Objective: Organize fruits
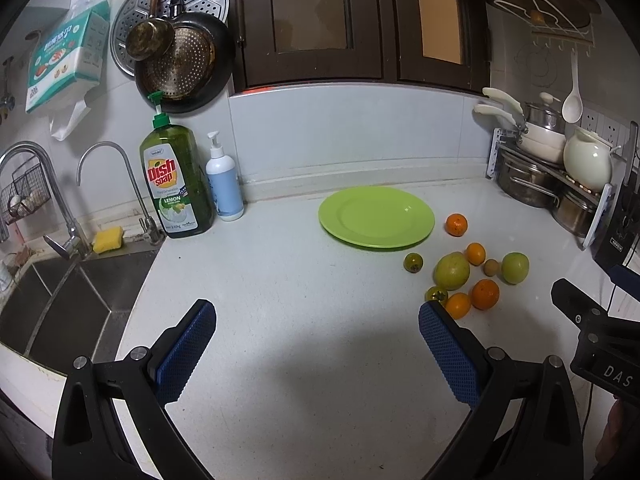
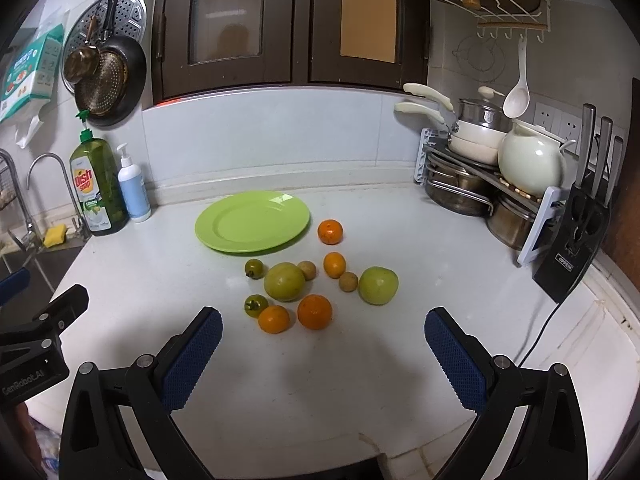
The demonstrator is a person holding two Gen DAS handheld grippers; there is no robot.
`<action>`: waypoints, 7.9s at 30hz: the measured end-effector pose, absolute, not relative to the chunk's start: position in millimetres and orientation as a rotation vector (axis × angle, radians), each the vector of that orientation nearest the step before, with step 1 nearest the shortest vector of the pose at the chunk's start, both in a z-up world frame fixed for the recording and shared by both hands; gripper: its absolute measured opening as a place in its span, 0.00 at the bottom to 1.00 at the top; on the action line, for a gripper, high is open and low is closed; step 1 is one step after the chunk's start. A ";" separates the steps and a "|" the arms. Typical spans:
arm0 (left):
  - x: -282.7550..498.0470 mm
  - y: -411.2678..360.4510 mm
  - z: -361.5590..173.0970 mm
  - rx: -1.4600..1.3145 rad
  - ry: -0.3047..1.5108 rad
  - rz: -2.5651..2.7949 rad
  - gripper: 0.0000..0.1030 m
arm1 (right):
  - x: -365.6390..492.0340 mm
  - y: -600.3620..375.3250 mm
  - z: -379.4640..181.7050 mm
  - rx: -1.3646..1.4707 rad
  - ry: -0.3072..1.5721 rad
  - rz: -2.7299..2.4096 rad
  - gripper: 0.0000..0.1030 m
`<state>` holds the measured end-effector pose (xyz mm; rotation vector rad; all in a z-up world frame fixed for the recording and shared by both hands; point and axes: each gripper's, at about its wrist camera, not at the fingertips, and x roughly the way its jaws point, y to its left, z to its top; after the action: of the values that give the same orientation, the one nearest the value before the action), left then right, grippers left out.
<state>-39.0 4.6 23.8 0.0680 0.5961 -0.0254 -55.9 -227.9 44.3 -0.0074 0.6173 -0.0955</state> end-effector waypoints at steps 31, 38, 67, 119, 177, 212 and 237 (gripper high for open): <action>-27.1 -7.7 19.9 0.120 0.596 -0.074 0.99 | -48.8 -231.0 39.9 0.000 0.637 -0.098 0.99; -10.3 -20.1 13.8 0.174 0.598 -0.129 0.91 | -35.8 -239.0 31.5 0.013 0.652 -0.115 0.99; 95.0 -89.8 -52.9 0.235 0.841 -0.471 0.34 | 68.6 -264.1 -30.7 0.014 0.890 0.061 0.69; 112.9 -108.2 -77.4 0.172 0.941 -0.613 0.26 | 89.6 -265.5 -61.2 0.062 1.022 0.129 0.40; 315.6 -42.3 -43.4 0.095 0.935 -0.301 0.26 | 347.7 -201.4 -32.1 -0.019 1.092 0.288 0.40; 233.9 -48.7 35.3 0.113 0.809 -0.273 0.42 | 262.0 -221.3 39.6 -0.087 0.891 0.284 0.46; 115.3 -108.8 67.8 0.156 0.747 -0.436 0.58 | 121.9 -285.0 73.7 -0.039 0.772 0.152 0.57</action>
<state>115.3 -108.8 67.8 0.1560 0.7475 -0.4356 121.9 -285.0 73.7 -0.0391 0.7720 0.1516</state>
